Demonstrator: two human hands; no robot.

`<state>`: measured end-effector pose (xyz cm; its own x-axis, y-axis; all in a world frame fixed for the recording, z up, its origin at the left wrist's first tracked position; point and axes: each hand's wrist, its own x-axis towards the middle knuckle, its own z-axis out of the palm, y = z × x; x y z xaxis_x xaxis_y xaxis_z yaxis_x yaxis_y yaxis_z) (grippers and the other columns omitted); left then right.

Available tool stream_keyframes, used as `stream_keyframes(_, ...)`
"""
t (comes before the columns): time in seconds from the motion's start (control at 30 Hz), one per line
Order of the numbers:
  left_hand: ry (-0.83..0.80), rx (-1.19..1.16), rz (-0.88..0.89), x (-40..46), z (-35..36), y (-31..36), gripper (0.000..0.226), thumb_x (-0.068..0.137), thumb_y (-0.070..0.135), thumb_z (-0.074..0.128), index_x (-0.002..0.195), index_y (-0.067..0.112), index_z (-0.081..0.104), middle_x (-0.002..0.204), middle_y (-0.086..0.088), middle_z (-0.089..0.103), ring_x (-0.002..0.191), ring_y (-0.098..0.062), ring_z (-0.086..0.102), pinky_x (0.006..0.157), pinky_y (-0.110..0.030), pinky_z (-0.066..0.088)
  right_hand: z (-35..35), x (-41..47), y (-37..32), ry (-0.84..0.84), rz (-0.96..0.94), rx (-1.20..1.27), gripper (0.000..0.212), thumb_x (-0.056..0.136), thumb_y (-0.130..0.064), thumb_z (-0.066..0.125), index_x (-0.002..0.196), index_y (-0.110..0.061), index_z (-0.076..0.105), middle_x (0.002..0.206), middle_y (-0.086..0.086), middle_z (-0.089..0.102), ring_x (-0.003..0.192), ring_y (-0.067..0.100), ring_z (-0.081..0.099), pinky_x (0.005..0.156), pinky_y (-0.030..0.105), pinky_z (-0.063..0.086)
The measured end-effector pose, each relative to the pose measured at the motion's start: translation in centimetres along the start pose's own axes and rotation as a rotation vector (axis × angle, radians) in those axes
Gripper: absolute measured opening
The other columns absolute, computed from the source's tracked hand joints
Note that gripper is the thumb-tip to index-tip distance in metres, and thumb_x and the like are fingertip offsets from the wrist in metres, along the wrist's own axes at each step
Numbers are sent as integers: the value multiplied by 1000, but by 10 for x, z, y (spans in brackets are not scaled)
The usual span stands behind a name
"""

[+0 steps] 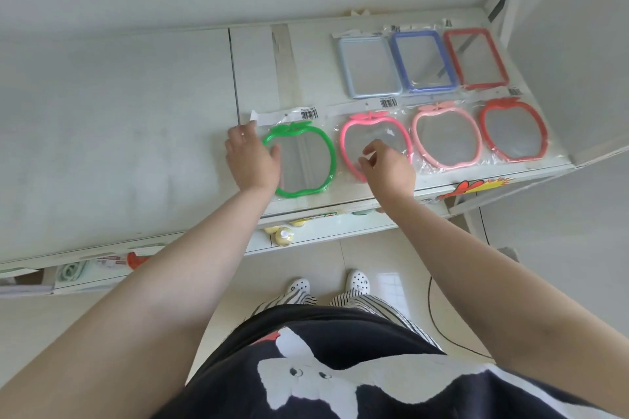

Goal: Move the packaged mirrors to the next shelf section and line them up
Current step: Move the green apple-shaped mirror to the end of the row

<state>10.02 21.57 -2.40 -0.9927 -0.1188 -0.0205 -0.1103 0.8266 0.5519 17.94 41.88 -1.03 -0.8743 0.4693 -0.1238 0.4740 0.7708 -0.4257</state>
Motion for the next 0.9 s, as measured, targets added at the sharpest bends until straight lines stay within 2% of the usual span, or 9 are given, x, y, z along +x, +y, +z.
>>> stream_keyframes(0.07,-117,133,224,-11,6,10,74,81,44,65,144,20,35,153,-11,28,141,-32,27,114,-43,25,-1,8,13,22,-27,-9,37,86,-29,61,121,-21,59,124,3,60,117,28,52,86,33,44)
stream_keyframes(0.1,-199,187,272,-16,11,13,82,79,51,64,147,23,28,158,-11,18,146,-32,16,118,-47,17,0,11,18,-9,-36,-36,47,83,-33,64,128,-23,56,132,4,54,125,29,45,96,34,39)
stream_keyframes(0.17,-346,268,247,-23,20,19,93,77,61,61,151,29,15,162,-9,-1,149,-34,-2,117,-57,5,4,13,26,-75,-53,-107,63,80,-44,67,137,-29,47,143,9,43,135,31,33,113,40,26)
stream_keyframes(0.23,-427,322,192,-27,27,23,97,76,67,58,151,32,8,161,-8,-12,148,-37,-11,114,-63,3,7,11,30,-115,-62,-160,67,80,-51,64,141,-33,39,150,13,31,142,33,23,117,43,18)
stream_keyframes(0.33,-443,347,186,-29,30,25,98,76,67,58,151,33,6,160,-10,-17,147,-40,-14,113,-67,3,10,5,31,-147,-55,-180,70,84,-54,58,146,-35,30,158,13,17,147,32,12,120,43,11)
stream_keyframes(0.63,-415,350,204,-28,34,29,97,75,68,58,151,34,8,160,-10,-16,147,-39,-14,113,-66,2,12,1,28,-128,-38,-174,70,86,-55,55,147,-35,27,160,13,13,148,31,8,121,44,9)
stream_keyframes(0.77,-384,343,210,-29,33,29,95,75,67,58,151,34,11,161,-11,-12,147,-39,-12,113,-66,0,10,3,28,-111,-45,-164,68,85,-55,56,145,-35,32,156,13,21,145,31,16,119,43,15)
stream_keyframes(0.9,-289,284,312,-31,36,43,86,80,64,55,150,31,18,162,-8,-6,149,-33,-7,115,-61,-2,-4,11,42,57,-44,-47,57,87,-47,57,140,-32,43,151,8,33,137,31,31,111,42,27)
